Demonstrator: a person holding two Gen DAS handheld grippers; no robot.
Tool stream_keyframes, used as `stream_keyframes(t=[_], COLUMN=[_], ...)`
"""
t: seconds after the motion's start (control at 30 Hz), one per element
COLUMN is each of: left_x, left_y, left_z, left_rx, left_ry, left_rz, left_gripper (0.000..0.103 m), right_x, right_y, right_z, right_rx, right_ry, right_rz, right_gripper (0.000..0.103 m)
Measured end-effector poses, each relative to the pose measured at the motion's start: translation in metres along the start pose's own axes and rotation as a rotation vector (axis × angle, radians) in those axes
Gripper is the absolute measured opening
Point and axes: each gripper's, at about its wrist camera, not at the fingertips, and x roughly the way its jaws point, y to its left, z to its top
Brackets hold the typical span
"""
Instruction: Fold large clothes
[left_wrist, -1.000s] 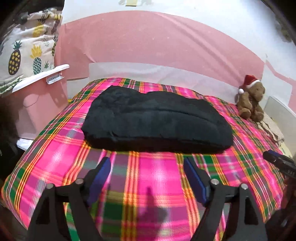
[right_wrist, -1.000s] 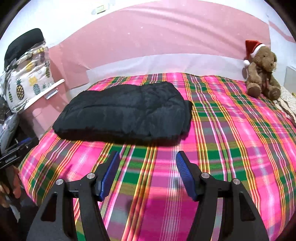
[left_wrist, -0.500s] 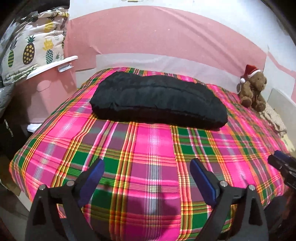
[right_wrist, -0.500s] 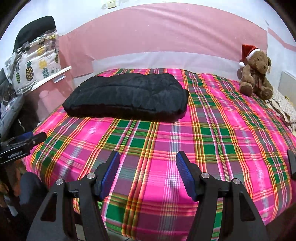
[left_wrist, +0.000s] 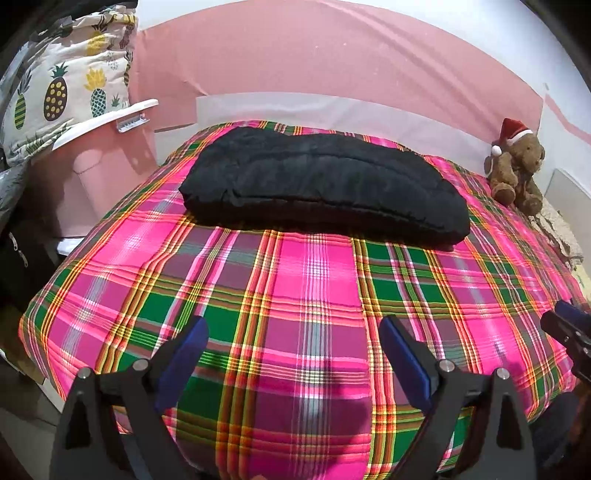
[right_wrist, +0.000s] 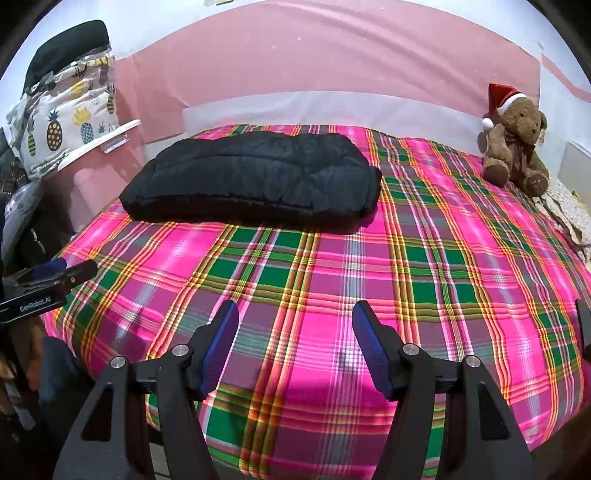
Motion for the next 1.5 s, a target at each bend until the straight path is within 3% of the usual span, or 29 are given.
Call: stream_keyframes(t=[1.5], left_x=[-0.004], left_y=[-0.004], left_z=[-0.012], left_rx=[0.009], left_ry=[0.003], left_rz=[0.010], left_gripper=[0.095], right_x=[0.009], right_y=[0.007], right_z=[-0.007], right_rx=[-0.034], right_ry=[0.041], right_rz=[-0.011], right_gripper=[0.064])
